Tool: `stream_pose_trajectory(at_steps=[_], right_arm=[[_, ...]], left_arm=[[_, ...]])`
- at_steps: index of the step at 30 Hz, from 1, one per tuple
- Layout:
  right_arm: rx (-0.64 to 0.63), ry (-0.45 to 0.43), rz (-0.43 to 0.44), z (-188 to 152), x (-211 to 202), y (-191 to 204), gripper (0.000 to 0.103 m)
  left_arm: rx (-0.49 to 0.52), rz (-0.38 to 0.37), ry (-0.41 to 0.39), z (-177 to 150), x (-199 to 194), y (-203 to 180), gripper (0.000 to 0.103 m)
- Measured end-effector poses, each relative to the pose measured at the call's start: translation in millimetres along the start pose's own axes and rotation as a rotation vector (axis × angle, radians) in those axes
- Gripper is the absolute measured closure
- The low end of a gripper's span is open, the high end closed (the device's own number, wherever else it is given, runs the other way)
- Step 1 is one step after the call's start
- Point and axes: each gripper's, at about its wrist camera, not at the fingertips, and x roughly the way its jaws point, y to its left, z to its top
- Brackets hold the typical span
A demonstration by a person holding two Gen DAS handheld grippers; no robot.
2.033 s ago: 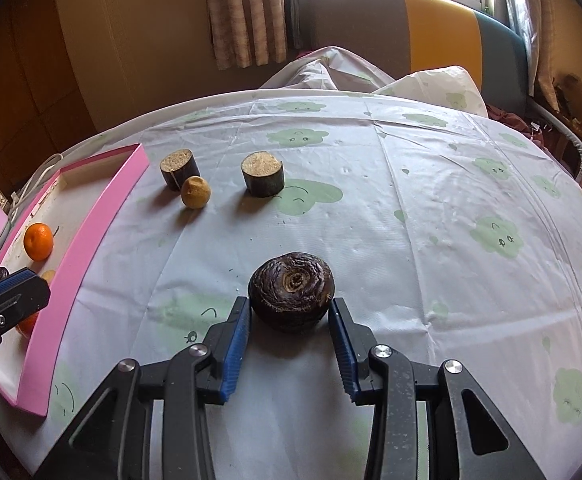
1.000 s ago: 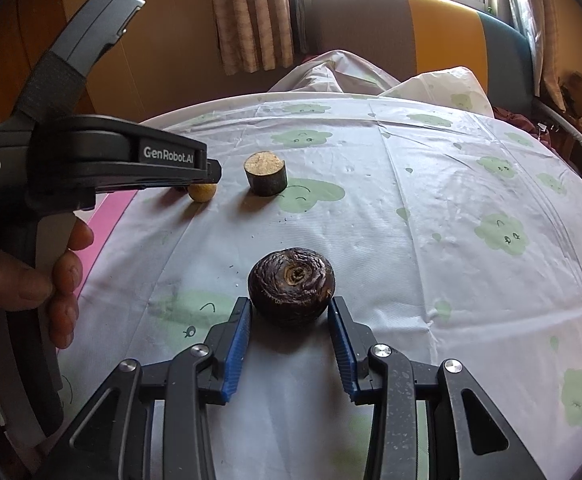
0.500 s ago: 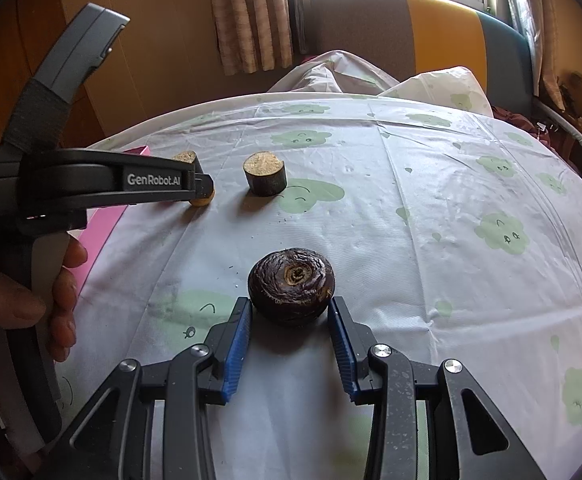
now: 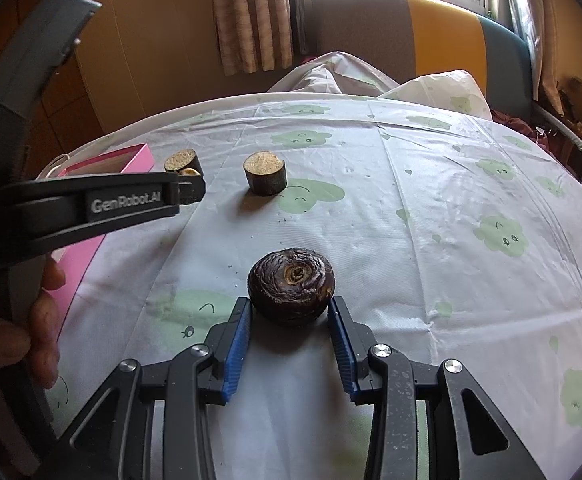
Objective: Organize fruits
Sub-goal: 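Carry the yellow fruit into the tray and open the left tool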
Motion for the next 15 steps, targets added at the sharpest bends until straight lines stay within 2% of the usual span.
stream_pose_trajectory(at_steps=[15], right_arm=[[-0.035,-0.002,-0.041,-1,2,6,0.063]], left_arm=[[-0.038,0.031,-0.082,-35,-69,24,0.079]])
